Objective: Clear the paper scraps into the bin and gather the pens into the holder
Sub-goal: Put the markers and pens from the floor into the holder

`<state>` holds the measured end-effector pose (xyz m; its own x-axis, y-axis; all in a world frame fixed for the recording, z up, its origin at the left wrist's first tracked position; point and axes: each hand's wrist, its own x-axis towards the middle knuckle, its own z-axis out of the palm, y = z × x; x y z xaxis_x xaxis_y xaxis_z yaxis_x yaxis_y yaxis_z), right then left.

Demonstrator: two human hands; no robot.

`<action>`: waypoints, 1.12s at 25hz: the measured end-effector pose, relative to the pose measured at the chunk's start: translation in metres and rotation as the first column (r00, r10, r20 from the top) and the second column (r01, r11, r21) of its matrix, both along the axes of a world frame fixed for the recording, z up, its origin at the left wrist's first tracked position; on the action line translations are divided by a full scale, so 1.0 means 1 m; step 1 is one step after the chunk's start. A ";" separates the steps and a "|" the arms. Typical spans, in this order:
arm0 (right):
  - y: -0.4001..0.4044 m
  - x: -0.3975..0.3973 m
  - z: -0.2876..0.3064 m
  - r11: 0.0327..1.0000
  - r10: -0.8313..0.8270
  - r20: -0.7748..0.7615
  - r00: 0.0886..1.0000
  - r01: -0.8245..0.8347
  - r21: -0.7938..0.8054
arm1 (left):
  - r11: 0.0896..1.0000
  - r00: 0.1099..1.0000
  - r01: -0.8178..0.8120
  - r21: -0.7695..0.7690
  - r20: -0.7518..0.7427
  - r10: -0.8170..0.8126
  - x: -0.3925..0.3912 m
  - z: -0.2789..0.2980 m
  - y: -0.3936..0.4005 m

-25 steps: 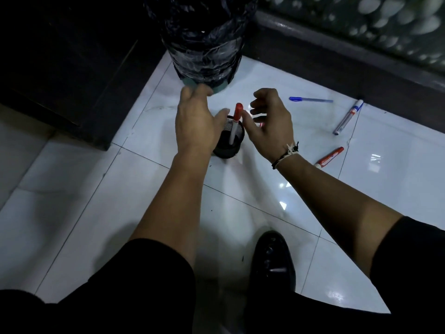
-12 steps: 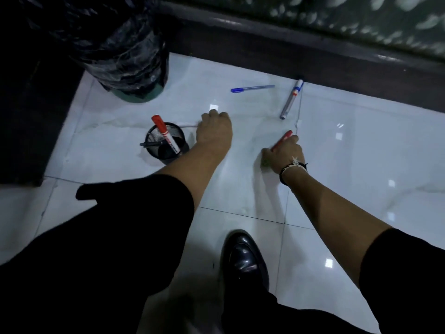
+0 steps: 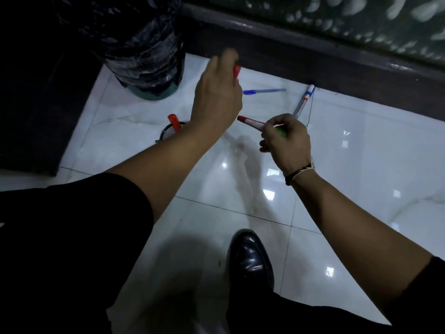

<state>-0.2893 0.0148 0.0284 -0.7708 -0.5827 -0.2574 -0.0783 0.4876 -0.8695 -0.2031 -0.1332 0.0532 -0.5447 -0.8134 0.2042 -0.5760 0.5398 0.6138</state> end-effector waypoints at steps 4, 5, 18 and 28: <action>-0.028 0.028 0.033 0.982 0.106 -0.033 0.994 -0.110 -0.155 | 0.985 0.920 -0.117 0.130 -0.359 0.156 0.049 0.043 -0.024; -0.034 0.035 0.038 0.974 0.145 -0.048 0.988 -0.151 -0.169 | 0.978 0.918 -0.142 0.154 -0.348 0.188 0.067 0.048 -0.026; -0.072 0.069 0.020 0.869 0.489 -0.341 0.803 -0.482 0.112 | 0.965 0.978 -0.167 0.202 -0.087 0.188 0.142 -0.002 -0.006; -0.044 -0.090 -0.034 0.920 0.094 -0.311 0.946 0.036 0.390 | 0.986 0.961 0.093 0.140 0.245 -0.126 -0.038 -0.042 -0.028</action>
<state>-0.3788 -0.0294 -0.0060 -0.8333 -0.5111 -0.2107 -0.3371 0.7719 -0.5390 -0.2408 -0.1613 0.0109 -0.6524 -0.7561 -0.0516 -0.6625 0.5359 0.5233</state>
